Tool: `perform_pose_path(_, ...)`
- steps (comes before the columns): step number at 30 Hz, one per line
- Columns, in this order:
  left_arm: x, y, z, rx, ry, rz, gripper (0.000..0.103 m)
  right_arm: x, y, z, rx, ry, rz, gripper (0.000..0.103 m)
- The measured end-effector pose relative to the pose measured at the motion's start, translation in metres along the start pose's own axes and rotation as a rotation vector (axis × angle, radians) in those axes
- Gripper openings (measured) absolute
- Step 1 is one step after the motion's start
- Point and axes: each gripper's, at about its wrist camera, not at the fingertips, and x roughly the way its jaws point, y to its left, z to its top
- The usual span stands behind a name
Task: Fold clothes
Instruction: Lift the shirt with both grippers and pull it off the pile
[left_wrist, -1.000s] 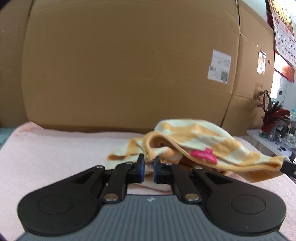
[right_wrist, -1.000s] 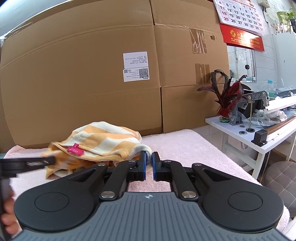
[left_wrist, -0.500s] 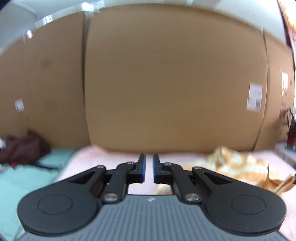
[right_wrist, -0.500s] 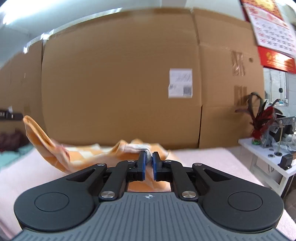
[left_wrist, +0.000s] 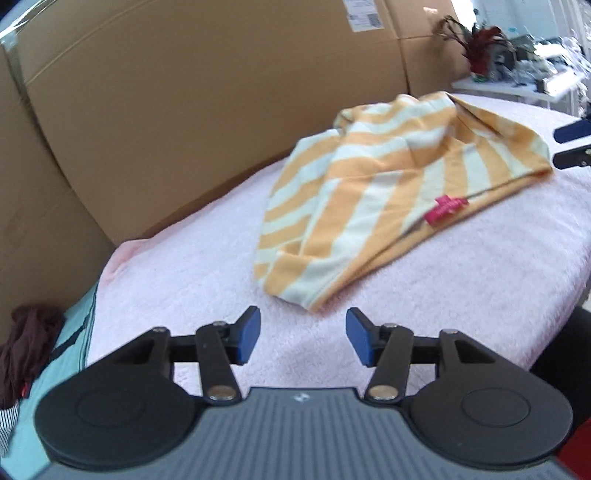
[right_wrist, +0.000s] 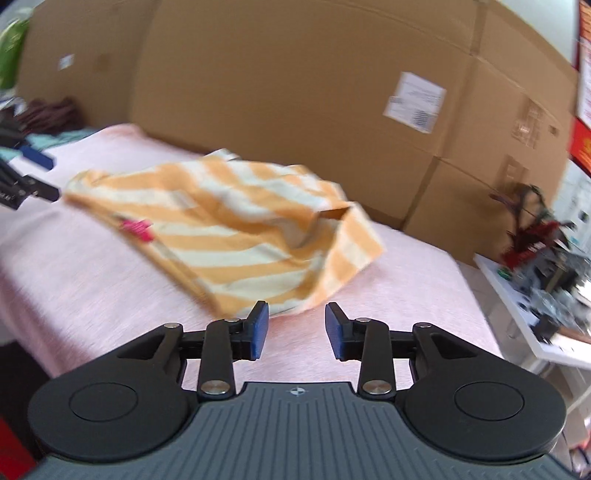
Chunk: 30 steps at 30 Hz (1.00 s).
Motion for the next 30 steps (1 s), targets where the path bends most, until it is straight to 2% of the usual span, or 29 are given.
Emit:
perform_pose_path(3,0.005,-0.002,0.0,0.082,-0.015,-0.026,0.068,0.006,0.019,-0.001,-0.156,0.011,0.013,0.037)
perform_pose_path(8,0.024,0.003,0.003,0.164,-0.046,-0.035,0.069,0.02,0.042,-0.002,-0.365,0.001,-0.074,0.04)
perform_pose_path(13,0.035,0.015,0.005,0.232,-0.041,-0.029,0.069,0.021,0.046,0.001,-0.457,0.0,-0.088,0.04)
perform_pose_path(18,0.04,0.012,0.008,0.345,-0.062,-0.048,0.07,0.023,0.049,0.001,-0.585,-0.001,-0.089,0.049)
perform_pose_path(23,0.04,0.016,0.011,0.363,-0.043,-0.069,0.072,0.017,0.041,0.009,-0.668,0.054,-0.008,0.052)
perform_pose_path(28,0.042,0.019,0.007,0.368,-0.066,-0.065,0.074,0.021,0.03,0.003,-0.674,0.099,-0.042,0.052)
perform_pose_path(29,0.044,0.018,0.009,0.365,-0.071,-0.066,0.07,0.023,0.029,0.005,-0.646,0.092,-0.04,0.049)
perform_pose_path(30,0.048,0.015,0.011,0.365,-0.074,-0.069,0.062,0.023,0.027,0.009,-0.612,0.082,-0.036,0.047)
